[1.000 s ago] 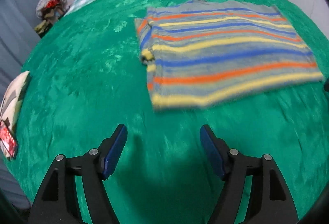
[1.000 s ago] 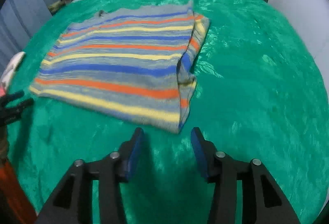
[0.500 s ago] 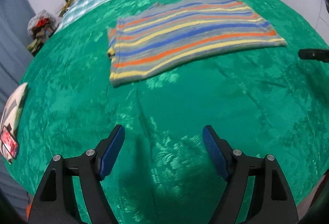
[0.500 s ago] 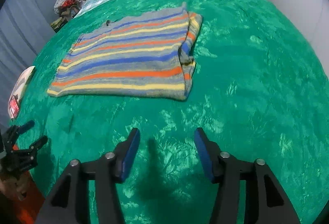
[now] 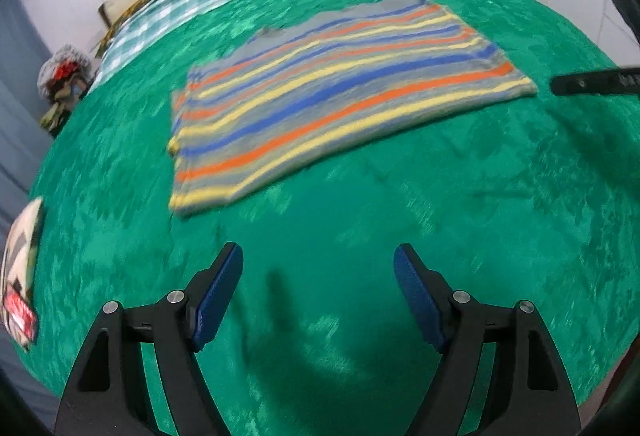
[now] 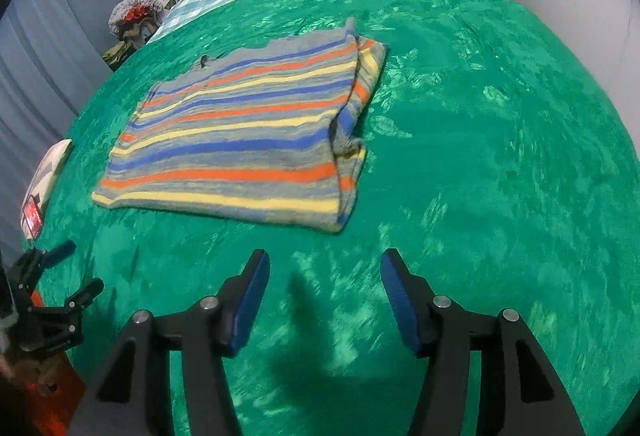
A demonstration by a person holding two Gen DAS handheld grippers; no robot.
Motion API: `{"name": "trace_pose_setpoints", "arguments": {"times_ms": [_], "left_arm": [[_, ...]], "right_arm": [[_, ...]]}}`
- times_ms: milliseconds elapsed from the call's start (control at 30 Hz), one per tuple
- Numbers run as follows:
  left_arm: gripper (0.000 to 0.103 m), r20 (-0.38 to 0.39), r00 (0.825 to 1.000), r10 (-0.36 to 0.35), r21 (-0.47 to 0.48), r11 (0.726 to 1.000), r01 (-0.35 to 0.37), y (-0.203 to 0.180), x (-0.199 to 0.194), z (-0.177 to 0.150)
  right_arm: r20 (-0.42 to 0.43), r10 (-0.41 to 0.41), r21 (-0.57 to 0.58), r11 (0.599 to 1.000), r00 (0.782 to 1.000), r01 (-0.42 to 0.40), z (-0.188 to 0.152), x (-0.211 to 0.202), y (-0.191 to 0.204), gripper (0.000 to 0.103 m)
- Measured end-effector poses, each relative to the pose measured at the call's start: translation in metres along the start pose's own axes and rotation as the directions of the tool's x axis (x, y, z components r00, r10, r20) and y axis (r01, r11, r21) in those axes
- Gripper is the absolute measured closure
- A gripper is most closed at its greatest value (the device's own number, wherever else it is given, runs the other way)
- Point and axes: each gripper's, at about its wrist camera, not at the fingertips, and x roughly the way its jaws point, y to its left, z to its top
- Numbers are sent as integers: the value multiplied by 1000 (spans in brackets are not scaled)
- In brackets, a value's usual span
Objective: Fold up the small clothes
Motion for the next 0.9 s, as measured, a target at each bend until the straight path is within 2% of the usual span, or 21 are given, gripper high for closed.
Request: {"name": "trace_pose_setpoints", "arguments": {"times_ms": [100, 233, 300, 367, 433, 533, 600, 633, 667, 700, 733, 767, 800, 867, 900], "left_arm": [[23, 36, 999, -23, 65, 998, 21, -21, 5, 27], [23, 84, 995, -56, 154, 987, 42, -58, 19, 64], [23, 75, 994, -84, 183, 981, 69, -80, 32, 85], [23, 54, 989, -139, 199, 972, 126, -102, 46, 104], [23, 50, 982, -184, 253, 953, 166, -129, 57, 119], [23, 58, 980, -191, 350, 923, 159, -165, 70, 127], [22, 92, 983, -156, 374, 921, 111, -178, 76, 129], [27, 99, 984, -145, 363, 926, 100, -180, 78, 132], [38, 87, 984, -156, 332, 936, 119, -178, 79, 136], [84, 71, 983, -169, 300, 944, 141, -175, 80, 139], [94, 52, 989, -138, 262, 957, 120, -169, 81, 142], [94, 48, 985, -165, 231, 961, 150, -162, 79, 144], [94, 52, 977, -206, 184, 964, 193, -149, 73, 144], [94, 87, 970, -228, 86, 972, 220, -111, 54, 141], [94, 106, 966, -235, 39, 972, 232, -91, 44, 138]], "right_arm": [[36, -4, -9, 1000, 999, 5, 30, 0, -14, 45], [68, 46, 30, 998, 997, -48, 77, 6, -41, 43], [61, 112, 73, 990, 992, -117, 103, 20, -57, 43], [27, 193, 126, 973, 981, -195, 125, 42, -71, 43], [-20, 251, 186, 952, 968, -243, 144, 71, -85, 43], [-53, 284, 271, 927, 957, -260, 162, 106, -103, 43], [-58, 329, 298, 907, 942, -299, 172, 121, -107, 43], [-65, 350, 309, 897, 934, -315, 177, 128, -108, 42], [-68, 369, 322, 888, 927, -329, 183, 135, -107, 43], [-70, 371, 326, 886, 926, -330, 189, 139, -105, 53], [-74, 369, 317, 890, 927, -328, 192, 142, -100, 87], [-91, 350, 297, 903, 932, -310, 196, 144, -94, 96], [-103, 314, 269, 922, 944, -277, 198, 142, -86, 95], [-83, 259, 204, 950, 962, -238, 206, 127, -66, 96], [-66, 256, 182, 953, 964, -241, 210, 119, -57, 96]]}}
